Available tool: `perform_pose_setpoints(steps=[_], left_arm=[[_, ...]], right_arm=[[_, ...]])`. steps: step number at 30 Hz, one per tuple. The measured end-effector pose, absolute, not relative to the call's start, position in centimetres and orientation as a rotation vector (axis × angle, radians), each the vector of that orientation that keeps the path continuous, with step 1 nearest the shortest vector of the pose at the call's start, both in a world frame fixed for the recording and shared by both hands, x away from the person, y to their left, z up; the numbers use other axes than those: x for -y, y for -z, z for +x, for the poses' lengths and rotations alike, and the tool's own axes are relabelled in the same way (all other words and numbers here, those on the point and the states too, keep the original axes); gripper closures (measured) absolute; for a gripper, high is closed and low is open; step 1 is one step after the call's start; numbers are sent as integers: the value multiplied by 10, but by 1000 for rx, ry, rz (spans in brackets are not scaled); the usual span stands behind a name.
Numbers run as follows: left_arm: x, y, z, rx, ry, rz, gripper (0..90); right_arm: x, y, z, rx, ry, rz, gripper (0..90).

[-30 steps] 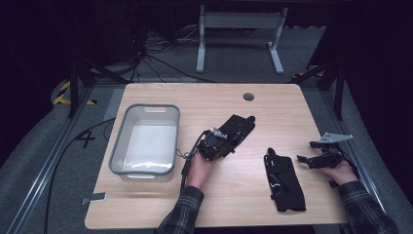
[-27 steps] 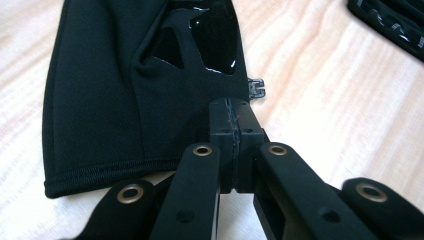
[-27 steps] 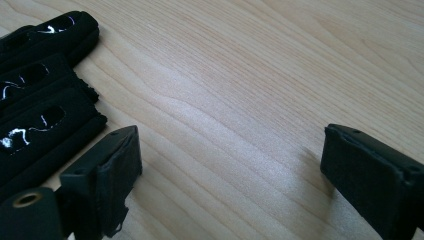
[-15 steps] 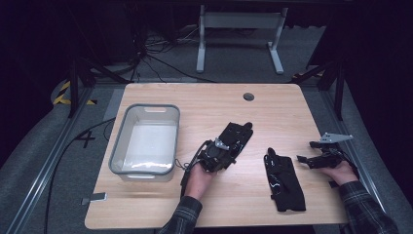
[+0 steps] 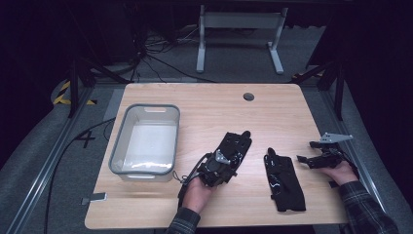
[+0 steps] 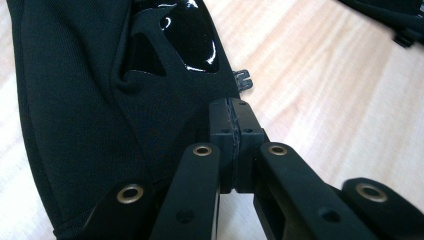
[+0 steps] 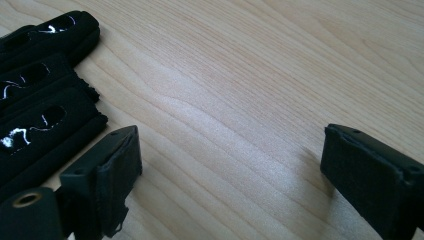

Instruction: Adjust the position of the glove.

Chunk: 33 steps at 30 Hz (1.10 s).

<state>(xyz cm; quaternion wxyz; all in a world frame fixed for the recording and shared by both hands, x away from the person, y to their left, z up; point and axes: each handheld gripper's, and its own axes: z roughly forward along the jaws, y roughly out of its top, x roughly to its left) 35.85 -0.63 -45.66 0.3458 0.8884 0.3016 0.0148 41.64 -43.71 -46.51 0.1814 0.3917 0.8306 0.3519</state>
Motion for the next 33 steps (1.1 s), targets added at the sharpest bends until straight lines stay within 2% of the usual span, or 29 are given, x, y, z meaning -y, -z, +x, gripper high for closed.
perform_pose_setpoints(steps=[6, 14, 24, 33], left_arm=[[5, 456, 347, -778, -25, 2307, 899], [9, 445, 351, -772, -88, 2276, 870], [14, 435, 381, -834, -242, 2246, 885], [15, 442, 410, -899, -284, 2261, 893]], right_arm=[[437, 465, 416, -2345, -993, 1106, 100], [437, 465, 416, -2346, -994, 1105, 100], [437, 465, 417, -2346, -993, 1105, 100], [437, 465, 417, -2346, -994, 1105, 100]])
